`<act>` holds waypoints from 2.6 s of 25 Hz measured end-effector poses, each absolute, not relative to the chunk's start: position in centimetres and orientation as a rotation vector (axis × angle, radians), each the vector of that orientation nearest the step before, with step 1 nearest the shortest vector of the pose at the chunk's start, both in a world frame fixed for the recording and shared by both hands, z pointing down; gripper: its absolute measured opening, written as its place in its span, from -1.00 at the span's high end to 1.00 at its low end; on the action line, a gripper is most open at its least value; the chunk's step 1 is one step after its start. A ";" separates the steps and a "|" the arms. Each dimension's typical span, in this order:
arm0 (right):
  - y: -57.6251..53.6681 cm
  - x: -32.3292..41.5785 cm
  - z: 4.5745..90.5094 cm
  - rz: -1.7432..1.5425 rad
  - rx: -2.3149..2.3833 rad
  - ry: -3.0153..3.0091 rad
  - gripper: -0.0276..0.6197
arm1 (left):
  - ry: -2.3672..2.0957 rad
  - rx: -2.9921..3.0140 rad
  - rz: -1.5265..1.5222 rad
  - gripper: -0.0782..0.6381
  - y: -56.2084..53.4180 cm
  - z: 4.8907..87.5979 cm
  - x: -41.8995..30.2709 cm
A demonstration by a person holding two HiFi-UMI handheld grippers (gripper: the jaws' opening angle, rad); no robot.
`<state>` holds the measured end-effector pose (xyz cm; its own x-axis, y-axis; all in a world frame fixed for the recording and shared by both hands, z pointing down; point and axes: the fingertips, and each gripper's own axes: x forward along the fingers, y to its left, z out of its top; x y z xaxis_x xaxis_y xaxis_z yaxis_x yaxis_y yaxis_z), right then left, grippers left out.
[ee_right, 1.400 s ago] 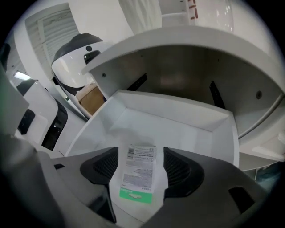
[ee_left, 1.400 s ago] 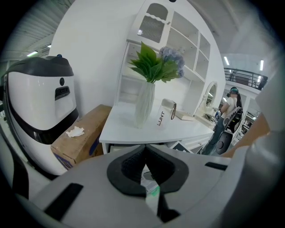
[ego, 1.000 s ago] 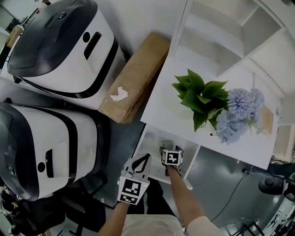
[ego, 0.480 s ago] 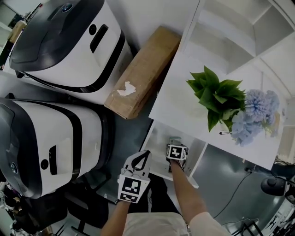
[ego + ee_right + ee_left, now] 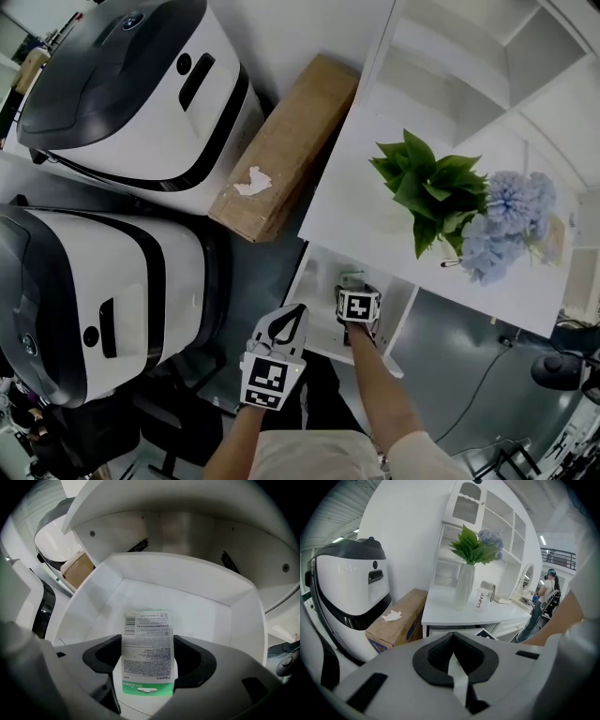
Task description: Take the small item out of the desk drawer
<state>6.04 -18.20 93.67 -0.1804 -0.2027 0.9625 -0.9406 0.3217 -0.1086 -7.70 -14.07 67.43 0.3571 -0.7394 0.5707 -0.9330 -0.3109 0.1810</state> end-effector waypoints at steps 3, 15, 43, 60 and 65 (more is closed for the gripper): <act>-18.5 6.0 92.4 0.957 1.059 -1.660 -0.21 | -1.431 2.166 0.540 0.74 -14.0 67.4 -7.1; -18.2 6.5 87.1 0.910 1.049 -1.778 -0.21 | -1.397 2.225 0.541 0.74 -13.3 65.4 -5.7; -16.8 7.6 68.2 0.763 1.270 -2.113 -0.21 | -1.315 2.335 0.486 0.74 -11.9 60.5 -1.4; -13.3 11.2 58.7 0.695 1.466 -2.289 -0.21 | -1.289 2.443 0.451 0.74 -13.4 57.6 0.8; -11.6 11.8 58.4 0.689 1.463 -2.327 -0.21 | -1.262 2.463 0.470 0.74 -13.0 57.7 1.9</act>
